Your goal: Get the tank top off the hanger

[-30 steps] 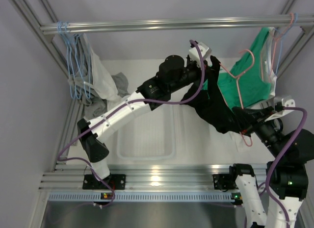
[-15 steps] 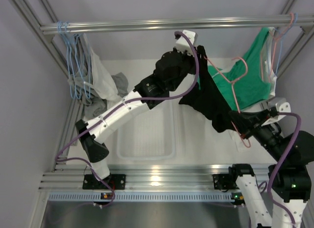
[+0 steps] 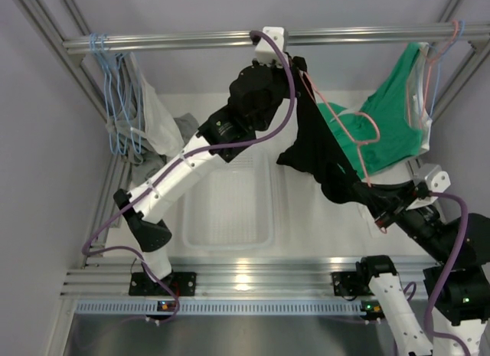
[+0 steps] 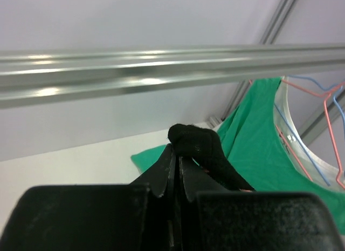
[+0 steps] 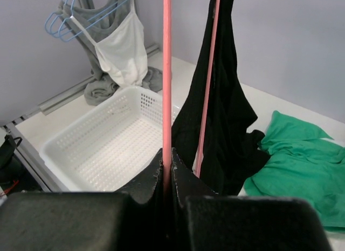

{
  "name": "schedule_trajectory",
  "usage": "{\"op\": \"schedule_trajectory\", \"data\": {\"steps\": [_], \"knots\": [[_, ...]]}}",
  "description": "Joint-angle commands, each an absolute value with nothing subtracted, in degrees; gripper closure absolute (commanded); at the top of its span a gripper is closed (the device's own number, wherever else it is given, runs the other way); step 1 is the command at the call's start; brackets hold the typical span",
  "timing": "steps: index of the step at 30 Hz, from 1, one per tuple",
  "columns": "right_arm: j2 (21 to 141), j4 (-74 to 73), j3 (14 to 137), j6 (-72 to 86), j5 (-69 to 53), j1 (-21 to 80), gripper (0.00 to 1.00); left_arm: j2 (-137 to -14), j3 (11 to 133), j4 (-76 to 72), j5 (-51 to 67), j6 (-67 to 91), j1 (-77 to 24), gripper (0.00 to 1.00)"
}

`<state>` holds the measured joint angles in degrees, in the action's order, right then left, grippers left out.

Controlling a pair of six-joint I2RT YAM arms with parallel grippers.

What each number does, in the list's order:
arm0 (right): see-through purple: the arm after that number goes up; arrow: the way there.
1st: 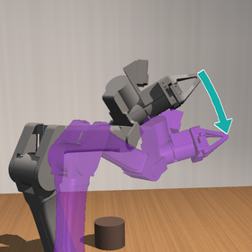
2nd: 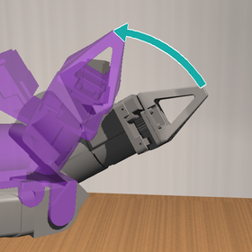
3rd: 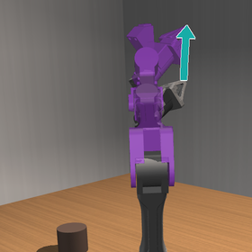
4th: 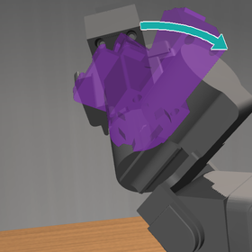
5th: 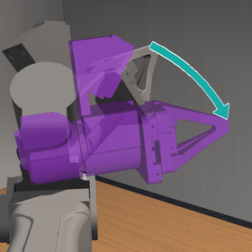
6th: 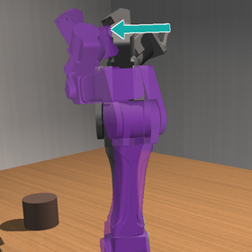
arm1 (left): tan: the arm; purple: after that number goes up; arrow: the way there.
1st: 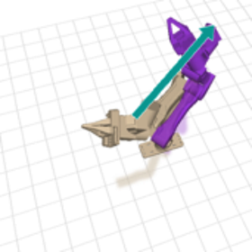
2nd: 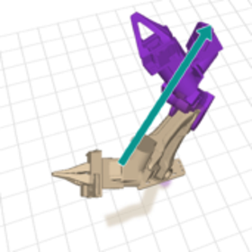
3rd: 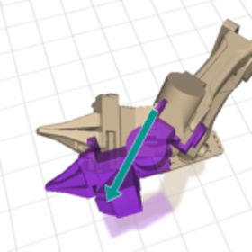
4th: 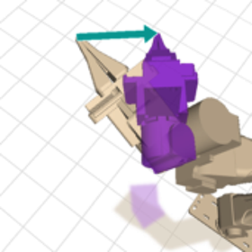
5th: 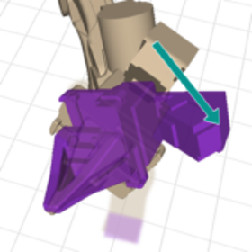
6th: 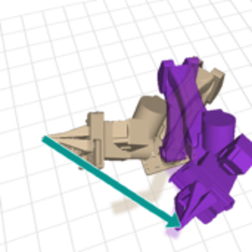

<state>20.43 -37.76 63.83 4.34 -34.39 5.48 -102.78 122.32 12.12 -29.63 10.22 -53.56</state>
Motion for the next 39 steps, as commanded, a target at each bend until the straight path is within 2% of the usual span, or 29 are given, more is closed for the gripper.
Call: {"op": "schedule_trajectory", "data": {"steps": [1, 8, 11, 16, 20, 23, 30, 35, 39], "knots": [[20.6, -38.8, 65.4, 2.8, -37.4, 6.5, 1.0, -102.3, 126.6, 10.9, -32.9, 8.9, -51.1, 1.0], [19.6, -37.8, 64.9, -1.3, -46.3, 6.5, 1.0, -102.3, 126.1, 14.4, -19.4, 13.8, -48.3, 1.0], [19.3, -35.9, 64.8, -0.2, -44.5, 6.6, 1.0, -102.8, 124.7, 14.4, -9.2, 16.7, -48.3, 1.0], [16.7, -23.9, 60.6, 10.5, -32.6, 6.6, 1.0, -100.2, 116.7, 10.0, 10.7, 24.3, -48.7, 1.0], [15.5, -11.3, 52.0, 16.7, -30.6, 6.5, 1.0, -96.3, 104.4, 0.6, 17.9, 29.4, -50.5, 1.0], [15.9, -1.4, 45.5, 21.1, -30.0, 6.6, 1.0, -95.3, 102.0, 0.6, 19.8, 30.3, -52.3, 1.0], [19.8, 6.2, 46.3, 21.8, -25.1, 6.6, 1.0, -94.2, 95.7, 0.7, 30.1, 33.1, -55.6, 1.0], [20.8, 11.1, 45.0, 22.8, -22.0, 6.6, 1.0, -94.4, 91.4, 0.6, 29.4, 32.3, -58.1, 1.0], [18.9, 19.7, 40.7, 26.5, -21.9, 6.6, 1.0, -94.6, 90.8, 0.7, 24.3, 33.4, -57.7, 1.0]]}}
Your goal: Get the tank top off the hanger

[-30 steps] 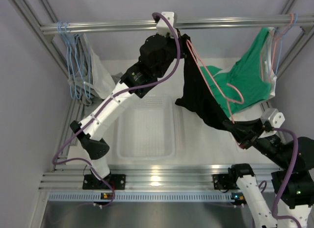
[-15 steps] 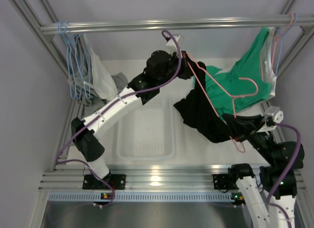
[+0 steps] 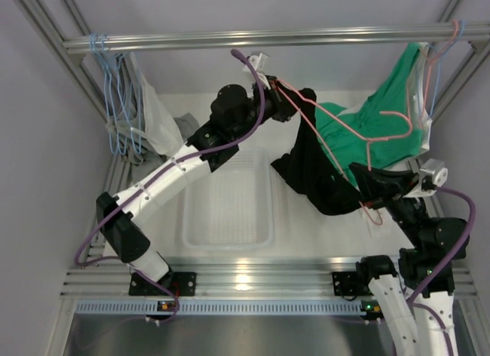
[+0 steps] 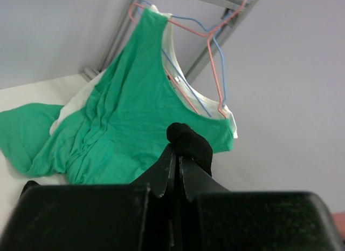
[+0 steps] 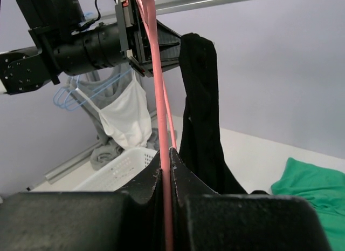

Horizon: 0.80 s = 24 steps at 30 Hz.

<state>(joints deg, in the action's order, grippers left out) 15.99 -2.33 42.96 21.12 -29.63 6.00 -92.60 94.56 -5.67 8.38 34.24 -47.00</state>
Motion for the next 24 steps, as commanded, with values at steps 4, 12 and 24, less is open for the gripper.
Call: {"op": "schedule_trajectory", "data": {"steps": [4, 12, 24], "knots": [[15.7, 20.9, 38.8, 27.0, -20.9, 6.5, 1.0, -92.0, 86.8, 0.6, 10.3, 41.7, -54.9, 1.0], [14.6, 11.6, 41.8, 22.1, -22.0, 6.6, 1.0, -89.6, 85.6, -6.2, 6.0, 44.6, -53.9, 1.0], [7.7, 0.1, 37.1, 19.9, -18.7, 6.6, 1.0, -85.9, 86.0, -6.8, 1.4, 28.4, -53.9, 1.0]]}}
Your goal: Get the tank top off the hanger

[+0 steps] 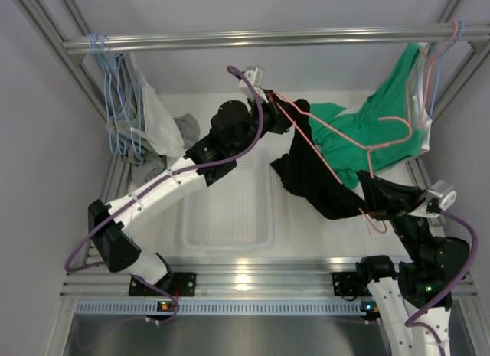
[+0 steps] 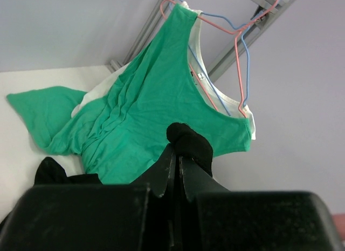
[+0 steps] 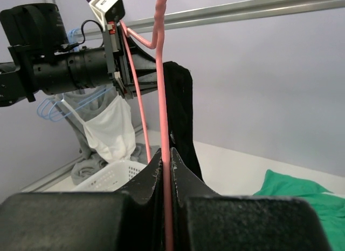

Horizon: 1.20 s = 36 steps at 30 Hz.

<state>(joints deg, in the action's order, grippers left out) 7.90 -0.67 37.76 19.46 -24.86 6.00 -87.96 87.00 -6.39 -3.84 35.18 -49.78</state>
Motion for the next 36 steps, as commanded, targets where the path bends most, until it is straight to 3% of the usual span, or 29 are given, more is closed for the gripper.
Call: {"op": "schedule_trajectory", "data": {"steps": [1, 7, 11, 14, 17, 24, 29, 36], "knots": [[7.7, 0.0, 37.4, 19.8, -19.0, 6.5, 1.0, -85.6, 85.3, -6.8, -1.5, 28.3, -53.9, 1.0], [10.5, -5.1, 39.4, 19.7, -22.4, 6.6, 1.0, -84.3, 86.4, -6.9, 0.1, 19.9, -53.7, 1.0], [11.9, -4.9, 41.2, 22.4, -20.3, 6.5, 1.0, -86.8, 86.3, -7.0, 20.6, 13.5, -53.8, 1.0], [15.9, -4.8, 44.7, 22.5, -23.5, 6.5, 1.0, -88.9, 85.9, -7.2, 28.7, 11.0, -54.0, 1.0], [17.8, -8.6, 48.1, 21.0, -21.9, 6.5, 1.0, -89.0, 84.2, -7.8, 26.0, 10.9, -54.1, 1.0], [16.0, -13.7, 47.0, 15.1, -22.9, 6.5, 1.0, -86.1, 82.2, -7.6, 1.2, 17.5, -51.9, 1.0], [14.3, -13.7, 45.0, 12.8, -29.8, 6.6, 1.0, -87.1, 85.4, -6.1, 4.4, 27.4, -48.3, 1.0], [10.8, -13.5, 43.9, 12.9, -26.6, 6.6, 1.0, -89.6, 90.9, -1.1, 6.3, 35.5, -45.0, 1.0]]}}
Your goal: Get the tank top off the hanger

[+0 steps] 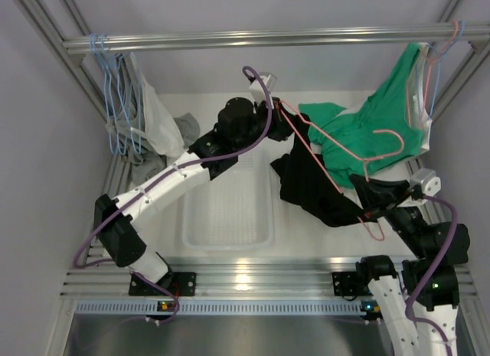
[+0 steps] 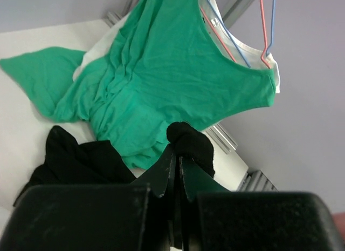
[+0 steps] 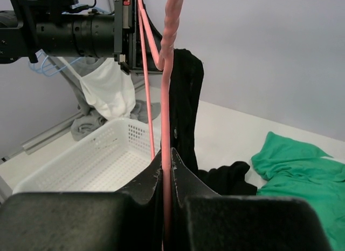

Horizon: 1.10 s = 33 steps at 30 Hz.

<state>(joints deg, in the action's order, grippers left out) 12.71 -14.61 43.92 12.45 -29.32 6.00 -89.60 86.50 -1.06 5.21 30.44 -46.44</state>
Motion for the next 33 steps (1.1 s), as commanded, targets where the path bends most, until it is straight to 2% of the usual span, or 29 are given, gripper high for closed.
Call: {"op": "schedule_trajectory", "data": {"steps": [1, 7, 13, 18, 25, 29, 33], "knots": [[10.5, -13.4, 43.4, 12.7, -26.7, 6.6, 1.0, -89.6, 91.1, -1.0, 6.2, 36.9, -44.8, 1.0], [11.5, -13.6, 43.0, 12.7, -30.8, 6.6, 1.0, -92.5, 95.3, -1.1, 9.5, 46.7, -41.0, 1.0], [11.3, -14.6, 43.0, 12.7, -30.6, 6.6, 1.0, -94.7, 100.9, -1.1, 12.4, 46.6, -40.3, 1.0], [11.2, -11.8, 43.4, 15.0, -26.4, 6.6, 1.0, -96.1, 97.8, -1.2, 18.7, 43.3, -42.2, 1.0], [11.8, 7.2, 36.2, 22.8, -23.6, 6.5, 1.0, -93.3, 85.5, -8.1, 23.5, 44.6, -47.2, 1.0], [14.8, 19.4, 32.3, 27.0, -20.5, 6.5, 1.0, -90.5, 76.2, -19.4, 24.7, 50.2, -48.9, 1.0], [19.9, 30.4, 31.4, 27.7, -19.2, 6.5, 1.0, -91.9, 74.3, -22.4, 30.9, 50.1, -50.7, 1.0]]}}
